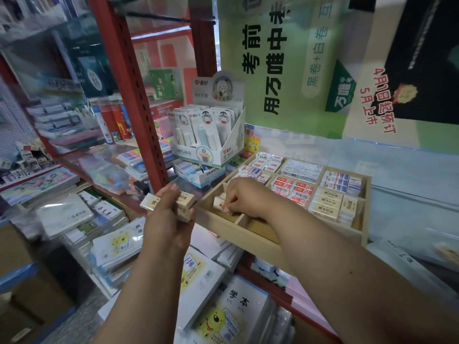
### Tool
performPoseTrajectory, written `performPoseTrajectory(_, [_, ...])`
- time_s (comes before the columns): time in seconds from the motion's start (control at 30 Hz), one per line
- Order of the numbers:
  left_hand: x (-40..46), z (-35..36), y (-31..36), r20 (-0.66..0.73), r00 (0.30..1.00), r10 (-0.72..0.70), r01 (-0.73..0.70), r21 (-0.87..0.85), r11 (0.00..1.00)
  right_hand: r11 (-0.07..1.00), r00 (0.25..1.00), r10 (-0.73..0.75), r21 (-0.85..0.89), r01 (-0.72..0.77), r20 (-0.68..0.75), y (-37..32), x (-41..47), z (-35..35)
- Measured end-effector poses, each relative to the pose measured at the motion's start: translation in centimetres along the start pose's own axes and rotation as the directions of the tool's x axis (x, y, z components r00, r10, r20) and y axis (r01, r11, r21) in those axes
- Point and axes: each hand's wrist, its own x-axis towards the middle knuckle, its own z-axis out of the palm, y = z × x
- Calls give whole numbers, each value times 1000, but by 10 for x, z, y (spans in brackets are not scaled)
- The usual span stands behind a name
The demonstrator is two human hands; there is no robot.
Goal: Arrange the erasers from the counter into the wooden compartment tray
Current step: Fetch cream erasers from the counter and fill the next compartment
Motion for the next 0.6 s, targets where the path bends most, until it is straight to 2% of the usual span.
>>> performPoseTrajectory(0.17, [1,-7,-2,-17,999,-38,38,-6,999,994,999,-37,-102,39,25,-2,1,2])
performPoseTrajectory(0.3, [2,-8,-4,-30,998,-51,51,11,999,989,994,-4,-144,20,112,-2,2,4])
performPoseTrajectory(0.4, [1,-8,-5,-32,998,-57,58,5,998,977,996,69,-207,-55,58,2,7,8])
performPoseTrajectory(0.53, [-1,-8,-5,-16,998,-56,56,-3,998,979,986,163,-134,-155,47,7,9,9])
performPoseTrajectory(0.6, [-1,-8,-4,-11,998,-60,60,-10,998,964,979,206,-179,-199,16,9,11,9])
